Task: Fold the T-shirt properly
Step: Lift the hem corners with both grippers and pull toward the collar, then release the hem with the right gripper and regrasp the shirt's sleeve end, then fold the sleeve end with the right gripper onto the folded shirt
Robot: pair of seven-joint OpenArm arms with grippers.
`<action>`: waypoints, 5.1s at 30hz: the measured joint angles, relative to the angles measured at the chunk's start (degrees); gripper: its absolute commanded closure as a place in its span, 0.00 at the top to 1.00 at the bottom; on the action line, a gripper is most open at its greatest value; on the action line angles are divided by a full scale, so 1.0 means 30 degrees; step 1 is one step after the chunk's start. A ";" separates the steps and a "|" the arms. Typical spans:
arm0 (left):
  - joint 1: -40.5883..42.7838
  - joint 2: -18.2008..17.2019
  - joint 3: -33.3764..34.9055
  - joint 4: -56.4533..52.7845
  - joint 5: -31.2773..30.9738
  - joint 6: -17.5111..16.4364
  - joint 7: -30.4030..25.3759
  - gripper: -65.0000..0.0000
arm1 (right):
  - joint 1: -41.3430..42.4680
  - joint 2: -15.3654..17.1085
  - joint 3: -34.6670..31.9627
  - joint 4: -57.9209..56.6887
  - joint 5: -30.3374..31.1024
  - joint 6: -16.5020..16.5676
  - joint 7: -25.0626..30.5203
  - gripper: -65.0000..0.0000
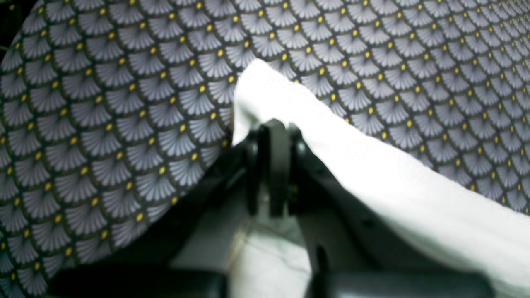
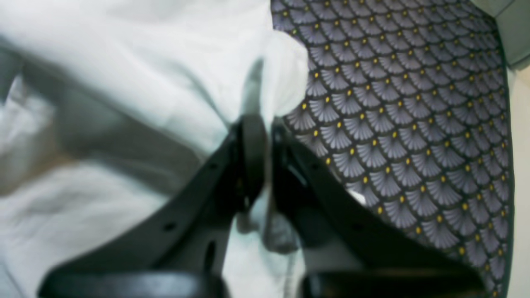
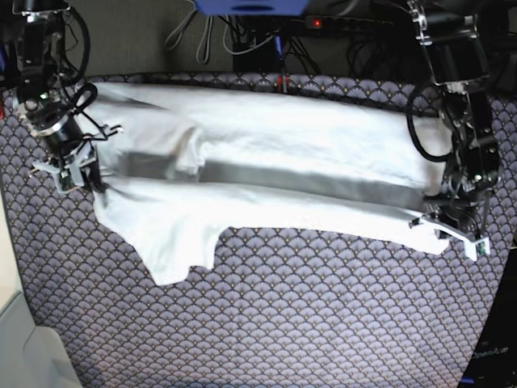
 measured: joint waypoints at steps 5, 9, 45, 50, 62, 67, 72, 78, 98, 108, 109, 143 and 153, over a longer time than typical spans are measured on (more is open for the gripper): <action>0.0197 0.0015 -0.0743 0.0758 -0.0015 0.0007 0.1421 0.01 | -0.1202 0.0015 0.0306 0.0007 0.0000 -0.0007 0.1246 0.00; 0.0423 0.0007 -0.0787 0.1625 -0.0007 0.0007 0.2164 0.01 | -0.2106 0.0015 0.0488 0.0022 0.0007 -0.0022 0.2499 0.00; 0.2718 -0.0459 -0.0663 -0.0765 0.0051 0.0007 0.2069 0.44 | -0.4007 -0.0211 0.0678 0.0015 -0.0015 -0.0066 0.1698 0.35; 0.2725 -0.0452 -0.0663 -0.0780 0.0051 0.0007 0.2069 0.44 | -0.4255 -0.0146 0.0678 0.0015 -0.0007 -0.0051 0.0459 0.41; 0.2718 -0.0452 -0.0663 -0.0780 0.0051 0.0007 0.2069 0.44 | -0.4386 -0.0255 0.3942 0.1923 -0.0022 -0.0087 0.0138 0.42; 0.2710 -0.0452 -0.0663 -0.0780 0.0051 0.0007 0.2069 0.44 | -0.4386 -0.0248 0.4422 0.3228 -0.0015 -0.0087 0.0138 0.42; 0.2718 -0.0459 -0.0663 -0.0772 0.0044 0.0007 0.2084 0.44 | -0.2667 -0.0495 0.4328 0.3759 -0.0117 -0.0066 -0.0634 0.42; 0.2761 -0.0437 -0.0641 -0.0765 0.0044 0.0000 0.2069 0.44 | 0.1042 -0.0525 0.0124 0.3789 -0.0073 0.0197 -0.5566 0.51; 0.2608 -0.0444 -0.0663 -0.0080 0.0051 0.0007 0.3912 0.44 | 1.2735 -0.0947 -0.2616 -1.0076 -0.0015 0.2331 -0.8488 0.60; 0.2659 -0.0423 -0.0663 -0.0117 0.0058 0.0029 0.3920 0.44 | 1.2546 -0.1530 -0.4561 -1.3296 0.0007 0.2368 -0.5311 0.60; 0.2667 -0.0423 -0.0663 -0.0117 0.0058 0.0029 0.3912 0.44 | 1.2597 -0.1566 -0.4539 -1.3442 -0.0051 0.2353 -0.5115 0.60; 0.2710 -0.0408 -0.0663 -0.0226 0.0051 0.0007 0.3825 0.44 | 0.5457 -0.1005 -0.3169 -0.0874 -0.0087 0.2412 -0.5982 0.00; 0.2688 -0.0415 -0.0678 -0.0255 0.0051 0.0015 0.3796 0.44 | 0.0532 -0.1923 0.0022 0.6841 -0.0058 0.2353 -0.8225 0.00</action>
